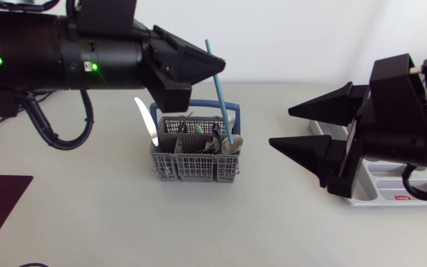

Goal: Sort the cutlery from the basket into the organizer compartments.

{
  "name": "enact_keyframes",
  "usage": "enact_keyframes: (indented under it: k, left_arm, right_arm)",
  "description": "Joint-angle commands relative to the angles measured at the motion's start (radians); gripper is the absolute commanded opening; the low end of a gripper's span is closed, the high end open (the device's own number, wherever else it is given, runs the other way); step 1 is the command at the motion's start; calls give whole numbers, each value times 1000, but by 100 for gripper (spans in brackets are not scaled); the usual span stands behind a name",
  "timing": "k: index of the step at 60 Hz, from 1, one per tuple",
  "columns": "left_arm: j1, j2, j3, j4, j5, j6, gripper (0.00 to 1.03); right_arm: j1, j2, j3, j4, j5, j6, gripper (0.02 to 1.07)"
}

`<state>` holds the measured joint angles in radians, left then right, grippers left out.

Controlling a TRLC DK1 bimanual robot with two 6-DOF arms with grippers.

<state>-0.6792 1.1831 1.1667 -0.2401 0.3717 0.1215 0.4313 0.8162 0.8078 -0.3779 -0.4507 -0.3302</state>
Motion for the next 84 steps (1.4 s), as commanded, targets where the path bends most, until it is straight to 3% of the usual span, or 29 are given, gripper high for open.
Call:
enact_keyframes:
  k: [1,13,21,51,69,74,84]
  left_arm:
    - [21,59,48,-25,73,-59,3]
    - [36,135,79,-25,182,-95,3]
    - [50,167,99,-25,242,-118,3]
    - [64,190,90,-16,280,-135,3]
    - [73,187,85,-10,308,-157,4]
    - [78,185,90,-10,317,-164,12]
    - [95,185,119,-8,322,-186,50]
  right_arm:
    - [9,28,31,-13,-34,30,90]
    - [38,103,30,20,-66,33,86]
    - [58,155,25,62,-68,49,77]
    - [107,248,36,123,-65,95,18]
    - [115,256,31,134,-66,123,8]
    - [116,255,28,123,-68,123,8]
    - [119,225,5,93,-65,120,8]
